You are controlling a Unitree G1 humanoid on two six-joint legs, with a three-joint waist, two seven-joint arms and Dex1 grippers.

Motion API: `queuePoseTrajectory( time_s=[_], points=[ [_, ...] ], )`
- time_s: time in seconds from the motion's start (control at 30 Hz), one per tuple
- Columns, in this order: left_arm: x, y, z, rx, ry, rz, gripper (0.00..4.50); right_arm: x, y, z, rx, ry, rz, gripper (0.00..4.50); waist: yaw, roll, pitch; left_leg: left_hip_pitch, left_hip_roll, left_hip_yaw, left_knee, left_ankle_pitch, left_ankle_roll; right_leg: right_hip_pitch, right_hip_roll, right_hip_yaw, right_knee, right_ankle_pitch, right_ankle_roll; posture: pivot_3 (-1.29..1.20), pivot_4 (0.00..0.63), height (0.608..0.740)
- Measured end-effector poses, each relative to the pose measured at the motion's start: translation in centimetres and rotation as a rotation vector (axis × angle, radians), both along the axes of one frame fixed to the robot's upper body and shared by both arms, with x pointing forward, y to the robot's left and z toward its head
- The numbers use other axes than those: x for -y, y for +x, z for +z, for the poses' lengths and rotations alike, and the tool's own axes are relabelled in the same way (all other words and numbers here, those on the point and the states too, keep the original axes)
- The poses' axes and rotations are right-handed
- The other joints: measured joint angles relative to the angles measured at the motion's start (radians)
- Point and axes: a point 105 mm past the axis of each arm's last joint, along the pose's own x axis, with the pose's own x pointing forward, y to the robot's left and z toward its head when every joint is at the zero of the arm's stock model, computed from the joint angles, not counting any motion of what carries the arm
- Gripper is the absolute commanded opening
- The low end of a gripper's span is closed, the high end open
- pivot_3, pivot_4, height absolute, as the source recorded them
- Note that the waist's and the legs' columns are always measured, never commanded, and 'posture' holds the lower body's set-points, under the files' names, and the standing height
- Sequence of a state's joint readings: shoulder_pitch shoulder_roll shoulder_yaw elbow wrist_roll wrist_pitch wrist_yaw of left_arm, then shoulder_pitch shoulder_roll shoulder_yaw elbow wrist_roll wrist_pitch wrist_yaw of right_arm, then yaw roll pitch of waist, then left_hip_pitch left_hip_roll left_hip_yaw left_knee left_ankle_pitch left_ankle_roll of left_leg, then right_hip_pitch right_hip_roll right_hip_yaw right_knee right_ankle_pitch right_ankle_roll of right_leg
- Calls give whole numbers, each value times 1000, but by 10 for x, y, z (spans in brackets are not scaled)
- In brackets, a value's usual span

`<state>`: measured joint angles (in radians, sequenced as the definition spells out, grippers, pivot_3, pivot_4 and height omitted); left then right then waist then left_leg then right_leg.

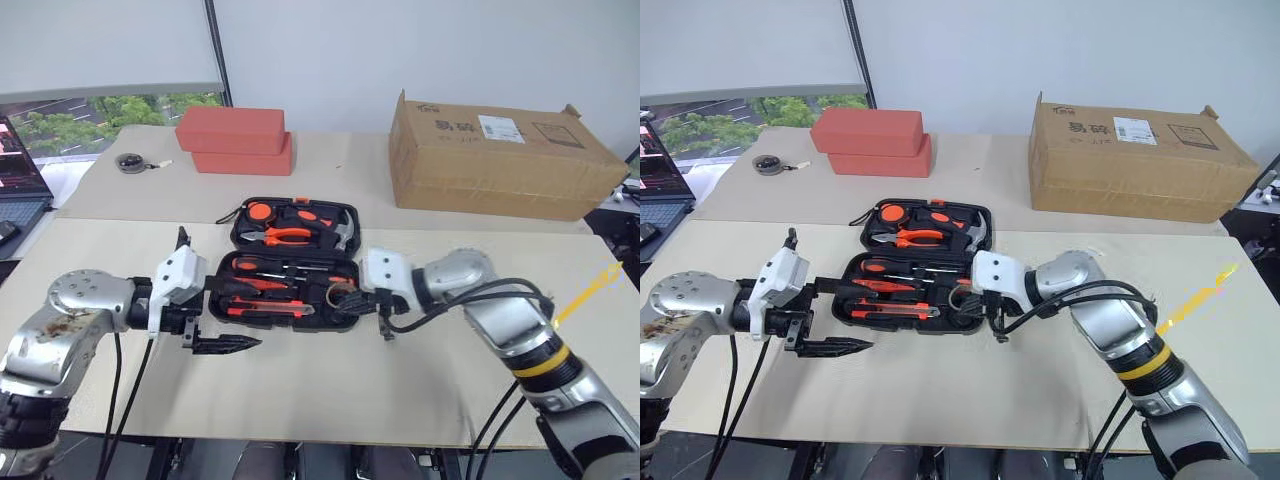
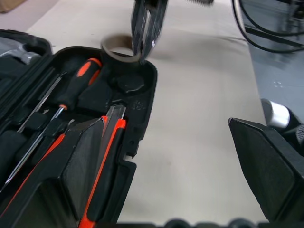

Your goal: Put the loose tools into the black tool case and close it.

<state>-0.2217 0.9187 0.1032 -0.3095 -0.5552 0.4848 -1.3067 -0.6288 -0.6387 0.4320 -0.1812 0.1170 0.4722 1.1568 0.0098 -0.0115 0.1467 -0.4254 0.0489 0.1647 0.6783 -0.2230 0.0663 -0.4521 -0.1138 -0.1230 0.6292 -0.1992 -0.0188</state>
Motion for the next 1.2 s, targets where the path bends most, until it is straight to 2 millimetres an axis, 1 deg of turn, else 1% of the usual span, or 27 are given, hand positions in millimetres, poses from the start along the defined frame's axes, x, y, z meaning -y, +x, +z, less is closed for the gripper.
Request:
queuePoseTrajectory(
  time_s=[0.03,0.1,0.13,0.23,0.27,0.37,0.47,0.57,0.6,0.67,0.77,0.83,0.9,0.93,1.0,1.07,1.13,1.2],
  points=[
    [0,-1,0,-1,1,4,4500,-1,0,0,4,3,4,941,0,0,0,0,0,0,0,0,0,0,0,0,0,0,0,0,150,712],
    [-2,-1,0,3,5,11,4500,-4,0,0,10,12,15,1706,-1,0,0,0,0,0,0,0,-1,0,0,0,0,0,0,0,150,712],
    [-3,-2,1,4,5,15,4500,-5,0,0,9,17,19,1983,-1,0,0,0,0,0,0,0,-2,0,1,0,1,0,0,0,150,712],
    [-4,-2,1,5,7,19,4500,-7,-1,0,5,24,24,3058,-1,0,0,1,1,0,-1,1,-3,0,1,0,1,0,0,0,150,712],
    [-5,-2,1,5,9,20,4500,-8,-1,0,4,29,28,3287,-1,0,0,1,1,0,-1,1,-3,0,1,0,1,0,0,0,150,712],
    [-5,-1,1,5,8,22,4500,-12,-1,2,8,52,26,4444,-1,0,0,1,1,0,-1,1,-4,0,1,0,1,0,0,0,150,712],
    [-9,3,0,-1,-6,51,4500,-12,7,8,27,99,-14,4480,-1,0,0,1,1,0,-1,0,-5,0,1,0,1,0,0,0,150,712],
    [-19,20,-1,9,-55,147,4500,-5,31,18,65,174,-139,4480,0,0,0,1,1,0,0,1,-5,0,2,0,2,0,0,0,150,712],
    [-22,25,-3,14,-57,175,4500,-4,36,19,68,194,-169,4480,0,0,0,1,1,0,-1,1,-5,1,2,0,2,0,0,0,150,712],
    [-33,48,-4,47,-107,291,4500,3,56,21,61,271,-293,4480,1,0,0,3,1,0,0,1,-6,3,2,-1,2,1,0,0,150,712],
    [-52,79,-9,60,-149,462,4500,10,76,17,34,330,-428,4480,-1,-1,0,3,1,0,-1,3,-4,3,3,-1,3,1,0,0,150,712],
    [-68,97,-11,64,-164,569,4500,15,88,12,-15,374,-532,4480,-6,-1,0,3,1,0,-1,5,-2,3,3,-1,3,1,-1,0,150,712],
    [-76,115,-10,54,-206,644,4500,20,103,10,-82,431,-649,4480,-10,-1,0,2,1,1,-1,6,0,2,3,-1,3,1,-1,0,150,712],
    [-77,121,-8,50,-221,664,4500,21,107,11,-113,457,-685,4480,-11,-2,0,1,1,1,-1,6,1,2,4,-1,3,2,-1,0,150,712],
    [-77,134,-5,26,-264,694,4500,25,119,13,-198,527,-779,4480,-14,-2,0,2,0,2,-1,6,1,2,3,-1,3,5,-7,0,150,712],
    [-78,146,-6,-3,-292,731,4500,30,130,14,-260,565,-865,4480,-19,-2,0,1,0,3,-1,6,1,2,3,-1,2,6,-8,0,150,712],
    [-79,157,-9,-54,-320,772,4500,34,139,9,-355,605,-956,4480,-25,-2,0,2,0,3,-2,6,1,2,4,-1,2,6,-8,0,150,712],
    [-80,162,-14,-87,-324,799,4500,34,142,3,-419,616,-993,4480,-29,-2,0,2,0,3,-2,6,1,2,3,-1,3,6,-8,0,150,712]
  ],
)
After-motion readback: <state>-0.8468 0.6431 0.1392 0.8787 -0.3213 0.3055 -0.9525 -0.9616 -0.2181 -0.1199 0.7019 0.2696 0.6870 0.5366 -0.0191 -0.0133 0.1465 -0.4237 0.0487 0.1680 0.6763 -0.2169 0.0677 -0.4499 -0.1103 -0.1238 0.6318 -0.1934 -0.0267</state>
